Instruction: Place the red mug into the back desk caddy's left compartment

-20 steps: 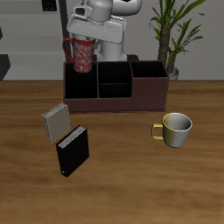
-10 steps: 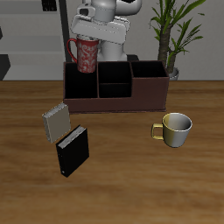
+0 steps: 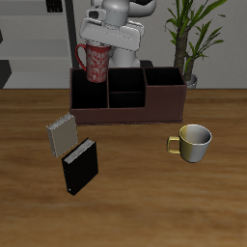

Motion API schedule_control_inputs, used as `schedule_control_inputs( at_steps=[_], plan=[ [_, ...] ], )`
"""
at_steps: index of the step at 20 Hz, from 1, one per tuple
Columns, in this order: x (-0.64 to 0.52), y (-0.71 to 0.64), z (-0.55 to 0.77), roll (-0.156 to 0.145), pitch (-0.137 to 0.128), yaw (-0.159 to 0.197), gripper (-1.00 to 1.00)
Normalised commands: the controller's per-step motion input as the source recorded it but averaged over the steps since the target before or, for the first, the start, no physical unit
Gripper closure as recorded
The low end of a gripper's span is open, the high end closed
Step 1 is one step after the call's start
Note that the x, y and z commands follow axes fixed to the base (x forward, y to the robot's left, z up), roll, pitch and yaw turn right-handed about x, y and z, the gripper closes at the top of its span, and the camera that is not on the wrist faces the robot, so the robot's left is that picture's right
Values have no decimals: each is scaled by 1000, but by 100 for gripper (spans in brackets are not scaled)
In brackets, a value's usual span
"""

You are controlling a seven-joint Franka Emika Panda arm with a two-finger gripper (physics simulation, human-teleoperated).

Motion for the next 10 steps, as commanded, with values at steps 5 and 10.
schedule_control_inputs(
  at_steps=[5, 10],
  plan=[
    [-6, 15, -110, 3, 0, -38, 100],
    [-12, -14, -80, -17, -19, -21, 100]
  ],
)
